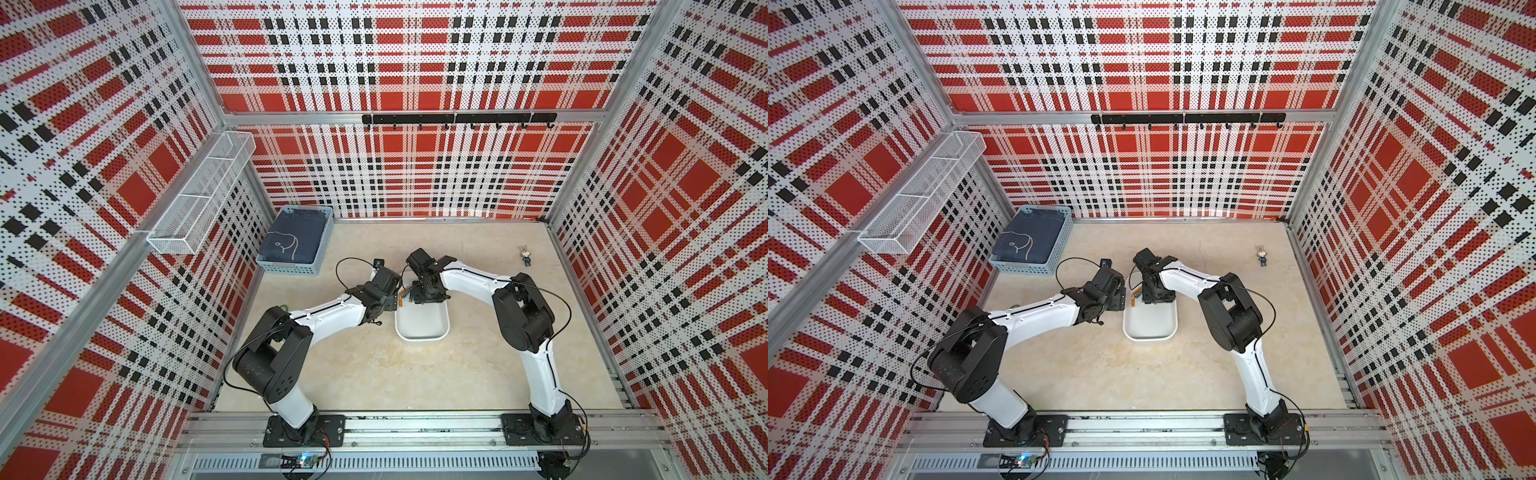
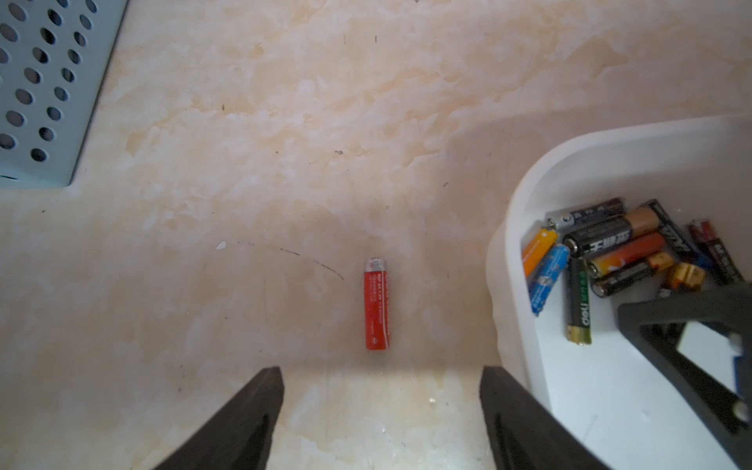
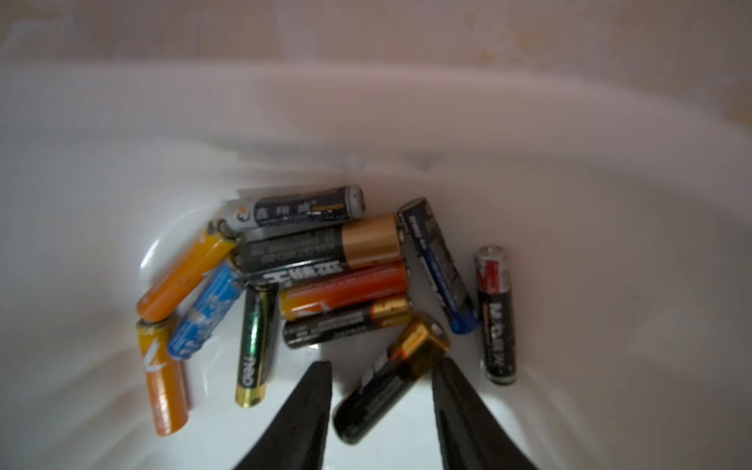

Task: Take the batteries out of the storage box
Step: Pick up the battery from the storage box.

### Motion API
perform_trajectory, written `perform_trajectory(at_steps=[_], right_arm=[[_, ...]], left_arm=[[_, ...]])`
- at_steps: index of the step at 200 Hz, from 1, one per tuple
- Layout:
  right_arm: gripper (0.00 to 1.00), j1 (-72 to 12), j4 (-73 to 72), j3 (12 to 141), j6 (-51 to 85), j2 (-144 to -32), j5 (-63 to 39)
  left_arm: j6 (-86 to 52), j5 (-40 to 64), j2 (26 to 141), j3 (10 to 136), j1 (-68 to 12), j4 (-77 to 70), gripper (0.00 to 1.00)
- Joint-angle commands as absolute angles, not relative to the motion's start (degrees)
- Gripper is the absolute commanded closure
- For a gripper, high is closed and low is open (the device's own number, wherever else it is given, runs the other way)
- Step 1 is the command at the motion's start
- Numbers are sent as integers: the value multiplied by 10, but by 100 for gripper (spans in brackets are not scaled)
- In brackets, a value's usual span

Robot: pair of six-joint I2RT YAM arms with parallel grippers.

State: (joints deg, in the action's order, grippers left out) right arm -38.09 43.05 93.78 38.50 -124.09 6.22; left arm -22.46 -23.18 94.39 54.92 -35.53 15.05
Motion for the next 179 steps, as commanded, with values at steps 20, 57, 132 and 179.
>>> perform_trajectory(at_steps=[20, 57, 132, 179], right_arm=[[69, -376, 441, 923, 390, -1257, 69], [84, -378, 455, 930, 378, -1239, 82], [100, -376, 466, 909, 367, -1108, 78], [100, -345, 464, 873, 358, -1022, 78]], left_arm=[[-214, -240, 959, 569, -362, 158, 17], [-216, -242, 959, 573, -367, 157, 17], [-224, -262, 947, 588, -394, 148, 17], [-234, -251, 951, 633, -413, 166, 26]])
